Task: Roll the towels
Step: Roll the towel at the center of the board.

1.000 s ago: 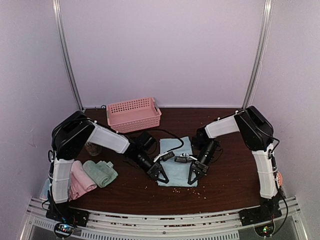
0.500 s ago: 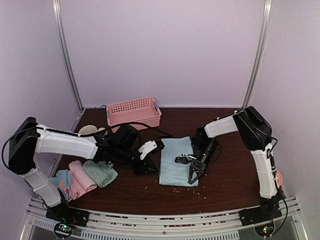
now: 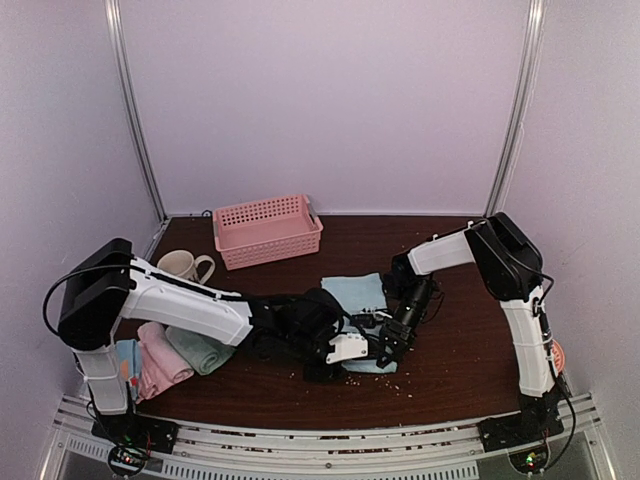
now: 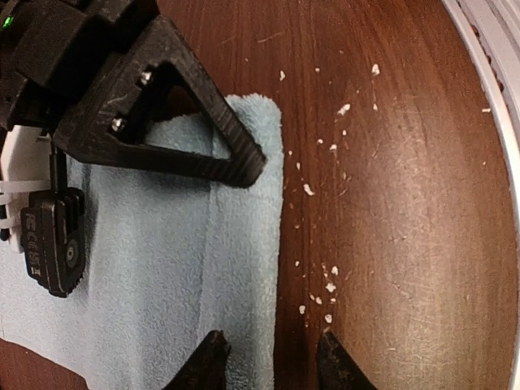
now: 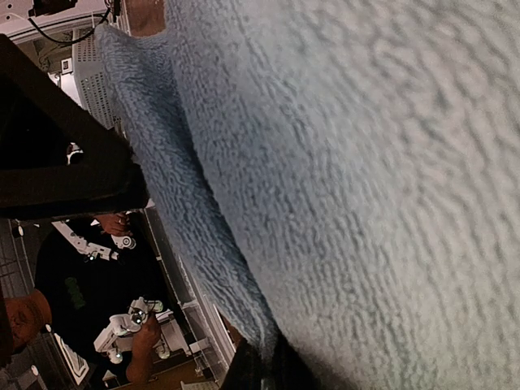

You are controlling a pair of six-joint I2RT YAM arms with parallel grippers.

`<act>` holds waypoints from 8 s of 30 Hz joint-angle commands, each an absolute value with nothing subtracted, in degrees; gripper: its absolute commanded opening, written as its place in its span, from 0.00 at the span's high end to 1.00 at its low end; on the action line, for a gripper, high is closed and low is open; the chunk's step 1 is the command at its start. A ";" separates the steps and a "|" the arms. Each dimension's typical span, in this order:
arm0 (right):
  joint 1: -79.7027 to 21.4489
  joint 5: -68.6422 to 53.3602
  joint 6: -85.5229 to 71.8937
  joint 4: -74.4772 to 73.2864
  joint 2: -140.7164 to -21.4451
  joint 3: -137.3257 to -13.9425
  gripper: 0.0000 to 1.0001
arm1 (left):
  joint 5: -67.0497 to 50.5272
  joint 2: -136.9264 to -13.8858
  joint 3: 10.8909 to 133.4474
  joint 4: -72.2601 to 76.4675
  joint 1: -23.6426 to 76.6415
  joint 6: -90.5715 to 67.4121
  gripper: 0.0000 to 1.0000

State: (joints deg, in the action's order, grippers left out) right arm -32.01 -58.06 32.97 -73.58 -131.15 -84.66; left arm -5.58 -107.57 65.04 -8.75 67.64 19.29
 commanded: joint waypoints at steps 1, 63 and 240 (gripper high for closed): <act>-31.63 -49.91 32.78 -70.71 -133.97 -84.29 1.00 | -2.18 -109.63 67.48 -8.12 67.96 23.50 0.62; -50.96 -19.98 36.17 -34.50 -90.38 -60.08 0.54 | -58.00 -137.28 91.29 -35.42 50.67 -5.96 1.00; -54.29 -7.71 46.84 -24.65 -94.17 -52.44 0.56 | -54.73 -140.00 98.30 -41.66 49.39 -3.99 1.00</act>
State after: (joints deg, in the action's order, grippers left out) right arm -53.47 -13.15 46.39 -28.60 -93.51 -53.80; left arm -57.67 -137.47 99.74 -39.09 49.54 -4.23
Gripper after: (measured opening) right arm 0.451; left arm 0.059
